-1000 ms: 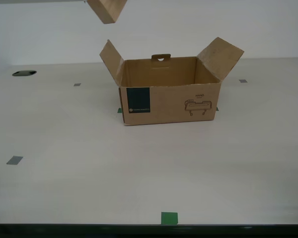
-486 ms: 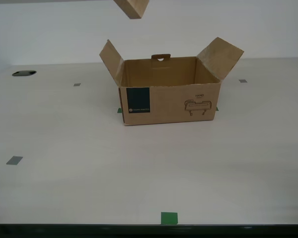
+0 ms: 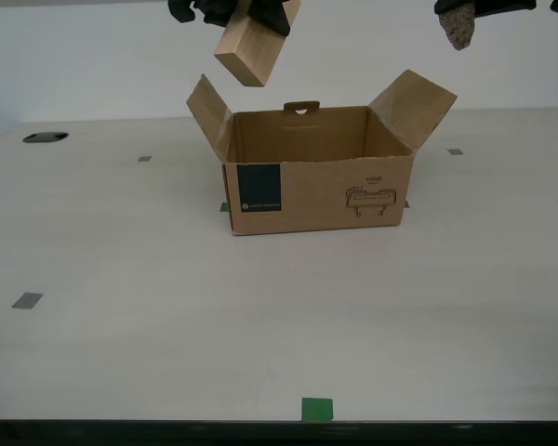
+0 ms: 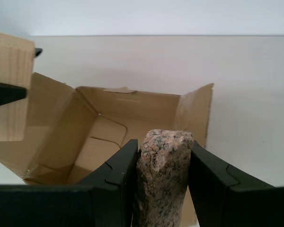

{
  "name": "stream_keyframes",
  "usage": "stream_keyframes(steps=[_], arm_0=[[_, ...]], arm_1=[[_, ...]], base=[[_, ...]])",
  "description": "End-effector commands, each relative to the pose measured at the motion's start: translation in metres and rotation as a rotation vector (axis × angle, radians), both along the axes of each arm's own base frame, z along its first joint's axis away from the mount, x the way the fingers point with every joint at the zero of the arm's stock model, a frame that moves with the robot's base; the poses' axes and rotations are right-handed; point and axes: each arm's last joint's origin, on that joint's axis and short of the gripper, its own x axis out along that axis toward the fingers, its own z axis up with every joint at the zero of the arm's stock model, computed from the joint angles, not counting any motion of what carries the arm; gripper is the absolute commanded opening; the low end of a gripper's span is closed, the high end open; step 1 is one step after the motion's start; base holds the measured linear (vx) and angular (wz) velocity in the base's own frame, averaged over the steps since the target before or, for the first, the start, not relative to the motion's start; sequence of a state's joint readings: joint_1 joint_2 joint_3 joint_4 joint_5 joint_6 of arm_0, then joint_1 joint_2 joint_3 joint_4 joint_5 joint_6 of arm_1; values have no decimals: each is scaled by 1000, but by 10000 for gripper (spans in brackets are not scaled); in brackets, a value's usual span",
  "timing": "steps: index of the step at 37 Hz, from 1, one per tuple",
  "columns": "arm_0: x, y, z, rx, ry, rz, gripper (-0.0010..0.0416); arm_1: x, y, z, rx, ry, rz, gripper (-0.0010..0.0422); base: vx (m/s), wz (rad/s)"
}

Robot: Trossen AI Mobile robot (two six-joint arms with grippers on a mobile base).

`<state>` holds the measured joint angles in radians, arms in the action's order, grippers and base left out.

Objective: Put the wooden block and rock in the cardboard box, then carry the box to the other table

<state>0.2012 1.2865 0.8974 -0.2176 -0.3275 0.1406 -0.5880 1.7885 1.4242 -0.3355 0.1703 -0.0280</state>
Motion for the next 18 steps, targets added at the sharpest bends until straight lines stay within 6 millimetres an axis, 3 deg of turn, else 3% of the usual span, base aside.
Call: stream_keyframes(steps=[1, 8, 18], arm_0=[[0, 1, -6, 42, -12, -4, -1], [3, 4, -15, 60, -11, 3, -1], [27, 22, -37, 58, 75, 56, -1]], arm_1=[[-1, -3, -1, -22, -20, -12, -1], [-3, -3, -12, -42, -12, -39, -1], [-5, -3, -21, -42, -9, -37, 0]], base=[[0, 0], [0, 0], [0, 0]])
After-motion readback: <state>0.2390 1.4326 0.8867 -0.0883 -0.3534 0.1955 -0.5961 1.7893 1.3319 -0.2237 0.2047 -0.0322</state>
